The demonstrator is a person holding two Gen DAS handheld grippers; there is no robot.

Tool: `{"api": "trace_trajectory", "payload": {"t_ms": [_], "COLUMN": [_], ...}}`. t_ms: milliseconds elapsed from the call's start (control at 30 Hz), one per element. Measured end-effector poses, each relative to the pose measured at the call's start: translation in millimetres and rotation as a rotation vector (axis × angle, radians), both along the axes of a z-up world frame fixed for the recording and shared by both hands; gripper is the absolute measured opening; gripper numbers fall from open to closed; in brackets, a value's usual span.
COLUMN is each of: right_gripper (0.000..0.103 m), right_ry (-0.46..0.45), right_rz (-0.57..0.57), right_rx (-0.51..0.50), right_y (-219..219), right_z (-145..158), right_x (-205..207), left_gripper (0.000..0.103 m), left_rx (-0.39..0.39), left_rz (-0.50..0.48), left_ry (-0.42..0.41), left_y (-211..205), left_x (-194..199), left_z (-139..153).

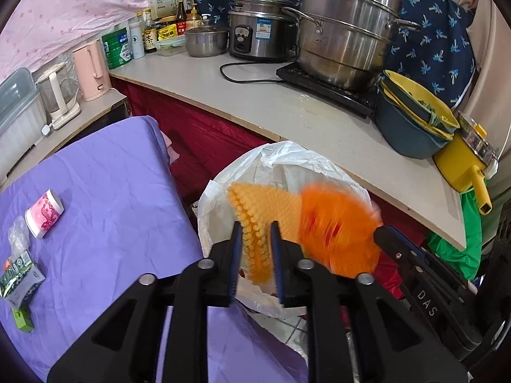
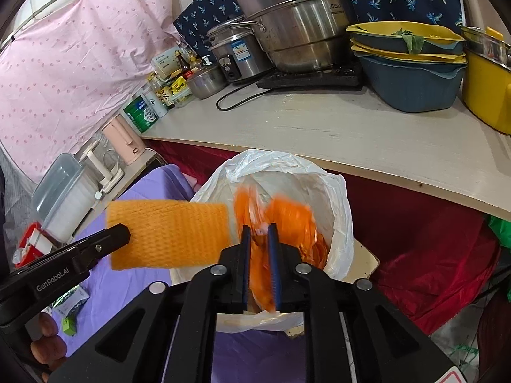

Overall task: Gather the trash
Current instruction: 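Carry the foam net and orange bag over the bin and open both grippers, then move both open grippers back over the green boxes on the table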

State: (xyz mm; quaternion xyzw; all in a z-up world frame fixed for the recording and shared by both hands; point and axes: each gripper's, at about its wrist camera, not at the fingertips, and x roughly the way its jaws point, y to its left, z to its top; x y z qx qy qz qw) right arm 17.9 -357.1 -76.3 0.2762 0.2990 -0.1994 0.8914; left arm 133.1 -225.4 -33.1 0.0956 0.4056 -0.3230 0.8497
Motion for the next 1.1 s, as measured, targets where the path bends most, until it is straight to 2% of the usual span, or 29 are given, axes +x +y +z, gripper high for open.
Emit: {"api": "trace_trajectory", "payload": {"t_ms": [100, 133, 200, 533, 967, 1100], "right_gripper": [0.017, 0.02, 0.026, 0.044, 0.051, 0.054], "right_ry": [-0.009, -0.012, -0.023, -0.065, -0.092, -0.101], "right_rz": [-0.006, -0.007, -0.008, 0.014, 0.096, 0.133], "right_rx": [-0.006, -0.008, -0.015, -0.045, -0.085, -0.089], "right_y": [-0.2, -0.1, 0.5, 19.1, 67.4, 86.8], "right_z": [4.5, 6.5, 11.7, 37.7, 60.4, 65.4], "right_x": [-2.0, -2.8, -4.4, -5.6, 9.7, 19.5], "left_gripper": [0.037, 0.039, 0.05, 0.055, 0.061, 0.07], "left_rx": [-0.007, -0.009, -0.017, -0.032, -0.038, -0.049], "left_rz": [0.012, 0.017, 0.028, 0.079, 0.193, 0.252], "left_ry": [-0.01, -0.015, -0.019, -0.052, -0.081, -0.093], "left_y": [3.0, 4.3, 7.4, 29.4, 90.3, 120.4], "left_x": [-0.1, -0.3, 0.2, 0.5, 8.2, 11.0], "left_z": [1.3, 2.3, 4.7, 19.3, 32.1, 35.7]}}
